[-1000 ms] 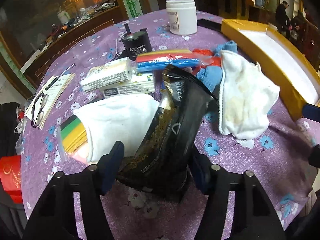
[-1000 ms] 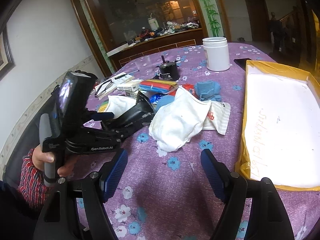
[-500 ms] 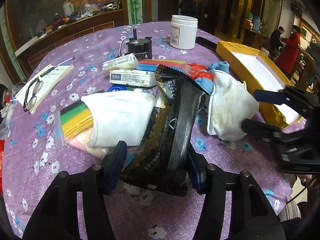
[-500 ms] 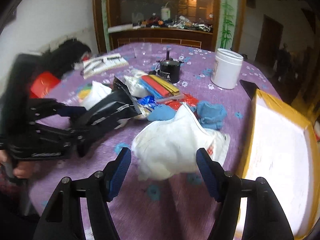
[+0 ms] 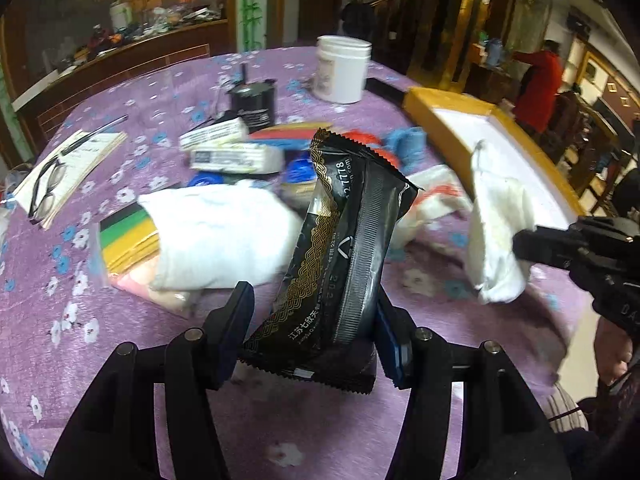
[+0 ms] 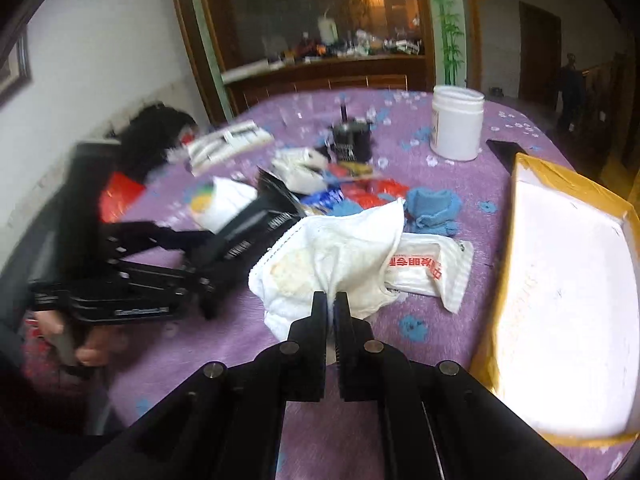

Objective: Organize soft objects
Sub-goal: 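Grasp the white cloth with the right gripper while the left gripper holds the packet, then carry the packet and the white cloth toward the yellow-rimmed box with both grippers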

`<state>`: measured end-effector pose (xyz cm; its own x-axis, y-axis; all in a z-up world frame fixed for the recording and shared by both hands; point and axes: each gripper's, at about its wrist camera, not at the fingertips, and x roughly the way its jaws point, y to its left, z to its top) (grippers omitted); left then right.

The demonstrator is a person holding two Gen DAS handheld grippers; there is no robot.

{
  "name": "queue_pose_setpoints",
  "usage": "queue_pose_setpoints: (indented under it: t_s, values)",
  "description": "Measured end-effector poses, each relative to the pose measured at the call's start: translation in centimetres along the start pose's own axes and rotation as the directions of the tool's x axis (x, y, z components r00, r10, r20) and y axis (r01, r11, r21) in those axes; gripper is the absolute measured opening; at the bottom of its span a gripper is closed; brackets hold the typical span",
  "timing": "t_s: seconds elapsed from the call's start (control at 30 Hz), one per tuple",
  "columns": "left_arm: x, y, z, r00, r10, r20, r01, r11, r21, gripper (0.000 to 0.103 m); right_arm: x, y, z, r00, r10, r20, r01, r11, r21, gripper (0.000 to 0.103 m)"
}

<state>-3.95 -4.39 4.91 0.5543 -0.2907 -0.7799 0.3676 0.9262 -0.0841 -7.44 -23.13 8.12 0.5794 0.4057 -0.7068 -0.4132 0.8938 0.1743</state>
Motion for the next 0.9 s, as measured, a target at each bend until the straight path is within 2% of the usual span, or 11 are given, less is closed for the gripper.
queue_pose_setpoints:
  t_s: [0.07, 0.13, 0.3, 0.43, 0.5, 0.53, 0.77, 0.8, 0.83, 0.9]
  values:
    - [-0.2, -0.9, -0.2, 1.0, -0.01, -0.014, 0.01, 1.0, 0.026, 0.055, -0.9, 0.2, -0.5, 1.0, 0.02, -0.005, -0.02, 1.0, 0.016, 0.004]
    - [0.4, -1.7, -0.5, 0.999, 0.01, -0.053, -0.007, 0.999, 0.054, 0.055, -0.6, 0.2, -1.3, 0.999, 0.031, -0.045, -0.03, 0.999, 0.028, 0.004]
    - [2.4, -2.0, -0.9, 0.991, 0.043, -0.129, -0.036, 0.998, 0.055, 0.056, 2.1, -0.1, -3.5, 0.987, 0.054, -0.154, -0.044, 0.997, 0.067, 0.004]
    - [2.4, -1.6, -0.7, 0.991, 0.047, -0.128, -0.043, 0.999, 0.029, 0.058, 2.3, -0.5, -3.5, 0.99, 0.05, -0.132, -0.04, 0.997, 0.072, 0.011]
    - [2.5, -1.4, -0.6, 0.991, 0.041, -0.13, -0.038, 0.999, 0.023, 0.059, 1.9, -0.5, -3.4, 0.992, 0.037, -0.118, -0.03, 0.998, 0.062, 0.023]
    - [2.7, -1.4, -0.5, 0.99, 0.046, -0.132, -0.043, 0.999, 0.022, 0.061, 1.6, -0.4, -3.5, 0.993, 0.036, -0.109, -0.03, 0.998, 0.056, 0.032]
    - [3.7, -1.1, -0.2, 0.99, 0.049, -0.133, -0.049, 0.999, 0.004, 0.064, 1.0, 0.3, -3.3, 0.996, 0.023, -0.091, -0.023, 1.0, 0.005, 0.035]
    - [3.7, -1.2, -0.2, 0.99, 0.046, -0.13, -0.045, 0.999, 0.007, 0.055, 1.3, 0.5, -3.3, 0.995, 0.02, -0.093, -0.02, 1.0, 0.0, 0.035]
    - [3.7, -1.2, -0.3, 0.991, 0.037, -0.131, -0.037, 0.999, 0.005, 0.042, 1.7, 0.6, -3.2, 0.995, 0.014, -0.098, -0.015, 1.0, -0.005, 0.035]
    - [3.4, -1.2, -0.3, 0.992, 0.041, -0.123, -0.04, 0.999, 0.004, 0.04, 2.7, 0.8, -3.3, 0.993, -0.006, -0.115, 0.005, 1.0, -0.015, 0.034]
